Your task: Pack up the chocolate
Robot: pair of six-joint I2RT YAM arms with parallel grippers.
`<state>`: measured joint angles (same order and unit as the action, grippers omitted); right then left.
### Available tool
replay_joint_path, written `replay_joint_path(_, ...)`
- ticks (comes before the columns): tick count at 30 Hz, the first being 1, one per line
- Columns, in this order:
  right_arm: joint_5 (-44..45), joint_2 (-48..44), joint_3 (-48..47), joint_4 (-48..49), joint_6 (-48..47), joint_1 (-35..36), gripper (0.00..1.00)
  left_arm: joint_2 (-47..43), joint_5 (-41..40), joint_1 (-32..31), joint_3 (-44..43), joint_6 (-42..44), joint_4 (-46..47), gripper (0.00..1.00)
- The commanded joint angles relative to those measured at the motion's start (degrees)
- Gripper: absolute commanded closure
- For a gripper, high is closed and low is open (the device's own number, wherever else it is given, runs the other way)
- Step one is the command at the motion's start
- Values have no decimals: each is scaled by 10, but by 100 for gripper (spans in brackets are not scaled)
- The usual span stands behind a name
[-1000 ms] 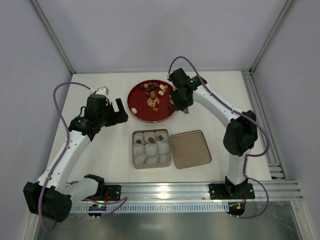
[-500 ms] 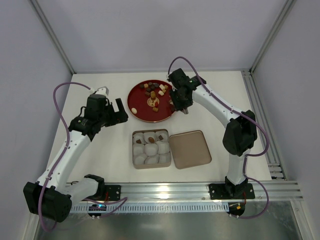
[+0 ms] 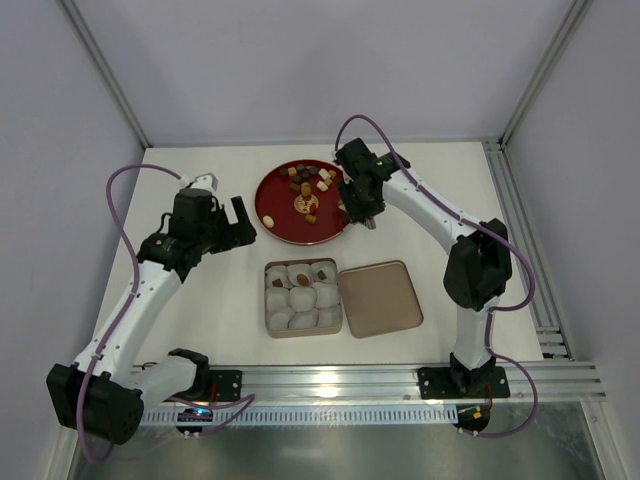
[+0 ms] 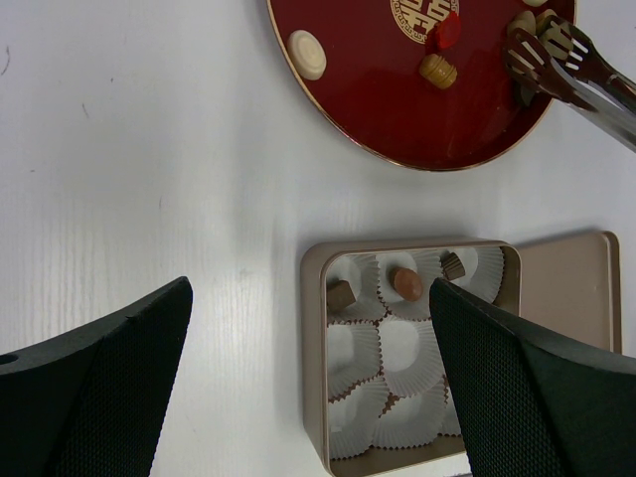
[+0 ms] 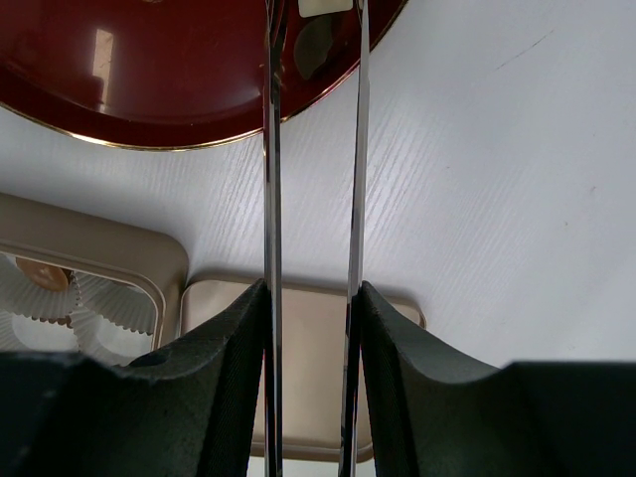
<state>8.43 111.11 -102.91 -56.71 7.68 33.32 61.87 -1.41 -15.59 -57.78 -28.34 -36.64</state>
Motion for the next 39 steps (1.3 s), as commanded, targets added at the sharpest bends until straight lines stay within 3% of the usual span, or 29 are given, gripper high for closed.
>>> replay_joint_path(1, 4, -7, -10, 4, 3, 3, 58, -2, 5, 6, 0, -3, 18, 0)
replay_joint_path(39, -10, -15, -65, 0, 10, 4, 69, -3, 3, 7, -1, -2, 18, 0)
